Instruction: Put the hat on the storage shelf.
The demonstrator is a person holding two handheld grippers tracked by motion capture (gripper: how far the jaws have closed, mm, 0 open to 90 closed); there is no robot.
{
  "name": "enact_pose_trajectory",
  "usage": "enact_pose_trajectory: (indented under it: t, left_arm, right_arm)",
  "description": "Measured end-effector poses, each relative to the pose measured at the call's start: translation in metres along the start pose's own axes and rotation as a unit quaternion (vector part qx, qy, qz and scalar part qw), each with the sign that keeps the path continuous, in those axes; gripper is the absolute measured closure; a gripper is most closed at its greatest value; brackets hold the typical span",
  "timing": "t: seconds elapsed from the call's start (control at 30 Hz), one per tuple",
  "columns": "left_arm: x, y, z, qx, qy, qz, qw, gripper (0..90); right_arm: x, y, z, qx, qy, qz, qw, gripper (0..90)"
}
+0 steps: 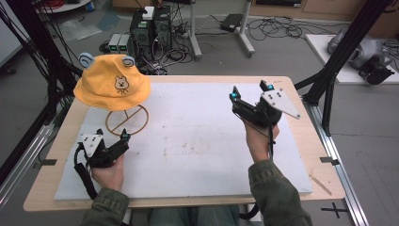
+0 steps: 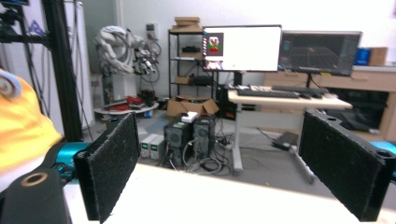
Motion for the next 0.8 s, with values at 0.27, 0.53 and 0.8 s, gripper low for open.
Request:
enact_pose_trajectory:
  t: [0.27,0.53,0.8]
  left_arm:
    - [0.001,-0.002,0.000,0.006,0.006,0.005,1.0000,15.2]
    - [0.001,-0.002,0.000,0.007,0.008,0.007,0.9999,15.2]
    - [0.002,-0.004,0.002,0.010,0.010,0.010,0.9998,15.2]
  right_arm:
    - [-0.015,-0.048,-0.028,0.018,-0.021,0.013,0.9995,12.4]
    - [-0.023,-0.093,-0.048,0.039,-0.036,0.017,0.9985,12.4]
    - [-0.035,-0.118,-0.055,0.067,-0.061,0.027,0.9955,12.4]
Point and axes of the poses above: each handheld gripper's, and its own axes: z roughly forward along the jaws, y roughly out of its top, x roughly to its left, the point moved 7 cm from there along z, roughly forward along the jaws, and after that the axes turned 2 degrees about -y, right-handed, at the moved point
